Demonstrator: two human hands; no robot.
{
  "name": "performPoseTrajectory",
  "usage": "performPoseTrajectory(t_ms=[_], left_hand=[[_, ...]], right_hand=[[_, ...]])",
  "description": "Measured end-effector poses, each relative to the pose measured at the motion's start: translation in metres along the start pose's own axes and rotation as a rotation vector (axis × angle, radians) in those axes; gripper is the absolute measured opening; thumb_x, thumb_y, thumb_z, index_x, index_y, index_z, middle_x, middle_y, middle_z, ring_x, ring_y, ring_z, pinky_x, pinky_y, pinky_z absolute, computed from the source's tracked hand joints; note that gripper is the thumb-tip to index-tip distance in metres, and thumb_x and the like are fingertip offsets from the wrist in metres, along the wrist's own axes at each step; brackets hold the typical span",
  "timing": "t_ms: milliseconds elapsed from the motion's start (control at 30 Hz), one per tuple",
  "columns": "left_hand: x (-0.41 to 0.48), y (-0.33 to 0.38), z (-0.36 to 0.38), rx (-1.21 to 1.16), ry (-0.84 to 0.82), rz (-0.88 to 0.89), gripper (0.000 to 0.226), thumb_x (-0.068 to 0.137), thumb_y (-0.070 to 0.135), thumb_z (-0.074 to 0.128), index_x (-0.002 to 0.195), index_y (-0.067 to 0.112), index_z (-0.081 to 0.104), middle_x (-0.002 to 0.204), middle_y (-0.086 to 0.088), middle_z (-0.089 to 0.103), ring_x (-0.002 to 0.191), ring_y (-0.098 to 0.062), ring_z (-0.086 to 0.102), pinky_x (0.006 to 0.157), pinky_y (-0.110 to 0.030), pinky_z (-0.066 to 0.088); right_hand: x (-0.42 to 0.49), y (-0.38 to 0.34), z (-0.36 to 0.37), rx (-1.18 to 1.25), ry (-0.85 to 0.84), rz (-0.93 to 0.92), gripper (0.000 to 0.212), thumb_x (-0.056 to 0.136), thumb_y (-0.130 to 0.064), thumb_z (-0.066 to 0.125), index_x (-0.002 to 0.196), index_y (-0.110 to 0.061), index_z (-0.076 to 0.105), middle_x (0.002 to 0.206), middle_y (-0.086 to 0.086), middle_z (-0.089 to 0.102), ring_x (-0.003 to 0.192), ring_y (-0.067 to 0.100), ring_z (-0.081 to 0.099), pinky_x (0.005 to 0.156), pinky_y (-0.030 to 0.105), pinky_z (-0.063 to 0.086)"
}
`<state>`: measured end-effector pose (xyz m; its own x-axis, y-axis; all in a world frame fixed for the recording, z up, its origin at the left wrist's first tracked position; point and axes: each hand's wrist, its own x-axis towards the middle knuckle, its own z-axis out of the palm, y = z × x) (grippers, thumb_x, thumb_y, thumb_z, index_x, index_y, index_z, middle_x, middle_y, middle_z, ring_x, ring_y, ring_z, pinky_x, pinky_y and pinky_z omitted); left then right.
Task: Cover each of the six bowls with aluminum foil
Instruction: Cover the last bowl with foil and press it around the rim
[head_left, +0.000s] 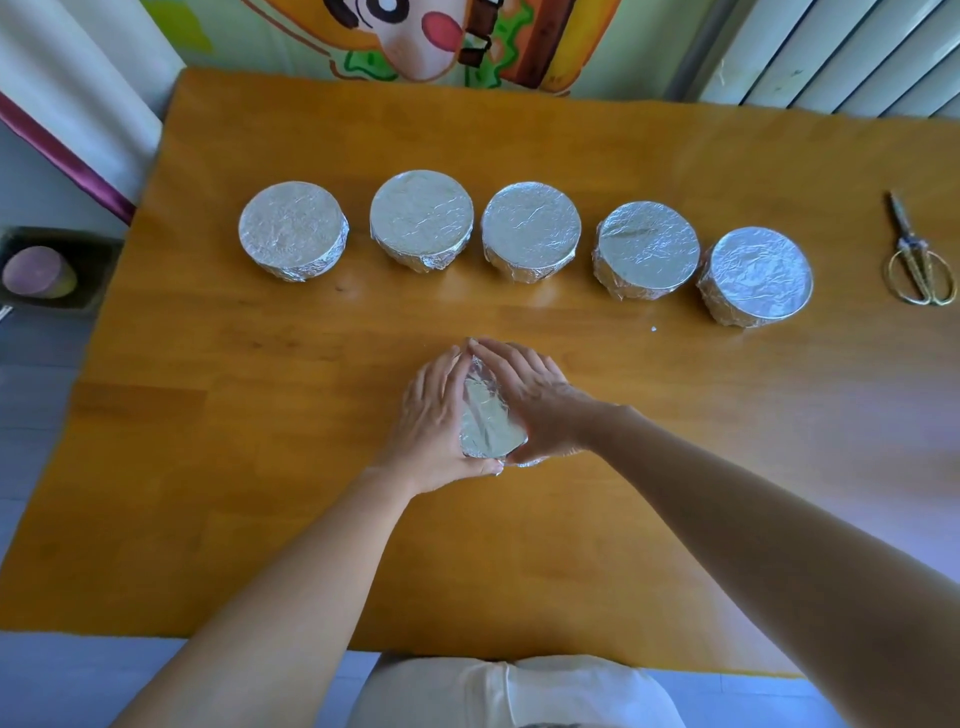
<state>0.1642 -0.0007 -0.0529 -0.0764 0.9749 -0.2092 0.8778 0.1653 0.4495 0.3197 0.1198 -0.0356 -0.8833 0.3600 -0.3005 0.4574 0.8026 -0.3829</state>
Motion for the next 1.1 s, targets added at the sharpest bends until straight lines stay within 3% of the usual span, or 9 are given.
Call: performPoseTrajectory(t_ms=[100, 233, 600, 833, 967, 1100], left_hand=[[0.002, -0.002, 0.001, -0.001, 0.017, 0.015, 0.134, 0.056, 0.066, 0.084, 0.157, 0.014, 0.012, 0.162, -0.009, 0.014, 0.147, -0.028, 0.015, 0.119, -0.04, 0.017], [0.002, -0.004, 0.003, 0.006, 0.039, 0.018, 0.138, 0.053, 0.068, 0.083, 0.157, 0.017, 0.008, 0.16, -0.008, 0.019, 0.145, -0.028, 0.022, 0.117, -0.041, 0.021], [0.003, -0.007, 0.006, -0.148, 0.057, 0.032, 0.139, 0.05, 0.066, 0.083, 0.157, 0.03, 0.001, 0.154, -0.006, 0.025, 0.14, -0.027, 0.03, 0.114, -0.044, 0.034], [-0.002, -0.006, 0.012, -0.275, 0.092, -0.007, 0.146, 0.05, 0.055, 0.092, 0.158, 0.013, 0.002, 0.158, -0.009, 0.02, 0.146, -0.023, 0.022, 0.117, -0.034, 0.022], [-0.006, -0.009, 0.017, -0.331, 0.12, -0.02, 0.143, 0.052, 0.062, 0.087, 0.158, 0.011, 0.005, 0.159, -0.009, 0.02, 0.147, -0.022, 0.02, 0.119, -0.037, 0.022], [-0.009, -0.014, 0.024, -0.368, 0.146, -0.034, 0.139, 0.056, 0.073, 0.076, 0.157, 0.011, 0.004, 0.159, -0.011, 0.02, 0.148, -0.024, 0.02, 0.12, -0.045, 0.026]], right_hand=[[0.001, 0.0, 0.0, 0.019, -0.013, 0.015, 0.144, 0.054, -0.055, 0.085, 0.153, -0.025, -0.014, 0.156, 0.003, 0.009, 0.143, 0.024, 0.016, 0.115, 0.034, 0.019], [0.0, 0.003, 0.002, 0.06, -0.021, 0.034, 0.148, 0.051, -0.051, 0.086, 0.15, -0.029, -0.022, 0.149, 0.005, 0.017, 0.14, 0.025, 0.024, 0.114, 0.033, 0.021], [0.0, 0.006, 0.003, 0.203, -0.015, 0.065, 0.15, 0.047, -0.042, 0.089, 0.15, -0.033, -0.02, 0.142, 0.0, 0.025, 0.134, 0.019, 0.03, 0.116, 0.033, 0.029], [-0.002, 0.007, 0.002, 0.245, -0.022, 0.081, 0.151, 0.048, -0.04, 0.091, 0.149, -0.032, -0.021, 0.14, 0.002, 0.028, 0.133, 0.019, 0.032, 0.115, 0.03, 0.029], [-0.007, 0.011, 0.004, 0.342, -0.008, 0.082, 0.148, 0.051, -0.04, 0.092, 0.152, -0.029, -0.015, 0.144, 0.0, 0.028, 0.135, 0.015, 0.031, 0.112, 0.021, 0.025], [-0.007, 0.014, 0.01, 0.415, 0.011, 0.09, 0.148, 0.051, -0.042, 0.093, 0.153, -0.029, -0.014, 0.14, -0.001, 0.032, 0.132, 0.012, 0.032, 0.114, 0.024, 0.026]])
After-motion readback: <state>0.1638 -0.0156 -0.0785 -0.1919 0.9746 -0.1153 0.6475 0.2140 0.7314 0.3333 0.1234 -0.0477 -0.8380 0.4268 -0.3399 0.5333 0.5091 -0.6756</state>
